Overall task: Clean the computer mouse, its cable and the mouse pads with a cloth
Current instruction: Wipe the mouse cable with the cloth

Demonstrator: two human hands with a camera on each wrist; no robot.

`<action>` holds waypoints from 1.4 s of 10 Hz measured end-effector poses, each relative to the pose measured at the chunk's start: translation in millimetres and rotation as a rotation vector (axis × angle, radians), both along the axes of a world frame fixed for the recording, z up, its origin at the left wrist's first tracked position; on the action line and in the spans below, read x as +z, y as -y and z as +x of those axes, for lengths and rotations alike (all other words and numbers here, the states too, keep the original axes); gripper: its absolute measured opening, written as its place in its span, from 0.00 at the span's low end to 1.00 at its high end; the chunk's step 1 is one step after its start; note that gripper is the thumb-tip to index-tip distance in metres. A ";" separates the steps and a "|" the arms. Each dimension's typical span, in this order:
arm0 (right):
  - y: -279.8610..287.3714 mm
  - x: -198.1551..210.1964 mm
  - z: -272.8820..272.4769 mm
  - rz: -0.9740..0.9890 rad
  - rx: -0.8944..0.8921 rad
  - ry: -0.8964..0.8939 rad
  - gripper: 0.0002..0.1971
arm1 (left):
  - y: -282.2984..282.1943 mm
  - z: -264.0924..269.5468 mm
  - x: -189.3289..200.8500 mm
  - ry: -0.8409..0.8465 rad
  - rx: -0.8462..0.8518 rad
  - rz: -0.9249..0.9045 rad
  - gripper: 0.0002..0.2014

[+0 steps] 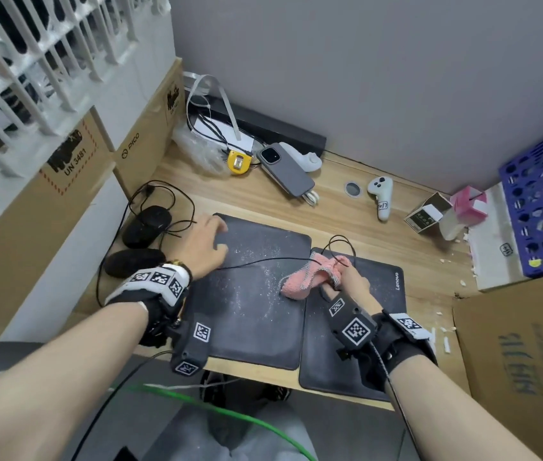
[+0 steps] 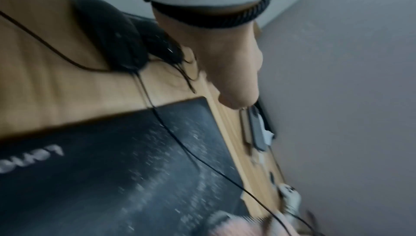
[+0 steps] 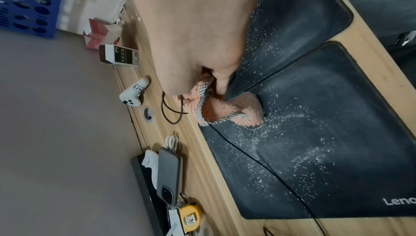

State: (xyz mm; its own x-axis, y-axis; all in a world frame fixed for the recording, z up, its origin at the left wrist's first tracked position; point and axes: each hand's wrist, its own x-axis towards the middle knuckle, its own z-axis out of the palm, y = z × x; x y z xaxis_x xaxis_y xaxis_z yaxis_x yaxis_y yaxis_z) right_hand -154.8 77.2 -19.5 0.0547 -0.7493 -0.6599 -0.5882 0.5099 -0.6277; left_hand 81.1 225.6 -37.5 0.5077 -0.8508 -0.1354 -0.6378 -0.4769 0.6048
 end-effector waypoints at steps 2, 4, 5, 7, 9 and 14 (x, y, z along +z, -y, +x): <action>-18.8 17.3 20.9 0.198 -0.350 0.544 0.19 | 57.4 -57.3 8.7 -0.157 -0.510 0.278 0.18; -16.4 19.1 10.8 0.220 -0.227 0.526 0.16 | 67.0 -64.8 11.9 -0.063 -0.330 0.048 0.06; -19.9 21.6 9.6 0.201 -0.166 0.487 0.12 | 74.0 -70.6 22.7 -0.134 -0.320 -0.072 0.18; -20.7 32.4 2.3 0.096 -0.030 0.417 0.12 | 87.9 -67.6 48.5 0.019 -0.470 -0.097 0.11; -16.2 36.8 -20.3 0.038 -0.069 0.319 0.15 | 99.5 -57.3 68.6 -0.663 0.081 -0.084 0.17; -4.0 18.5 -74.7 0.007 -0.399 0.200 0.08 | 109.8 -49.3 49.3 -1.238 0.570 -0.001 0.12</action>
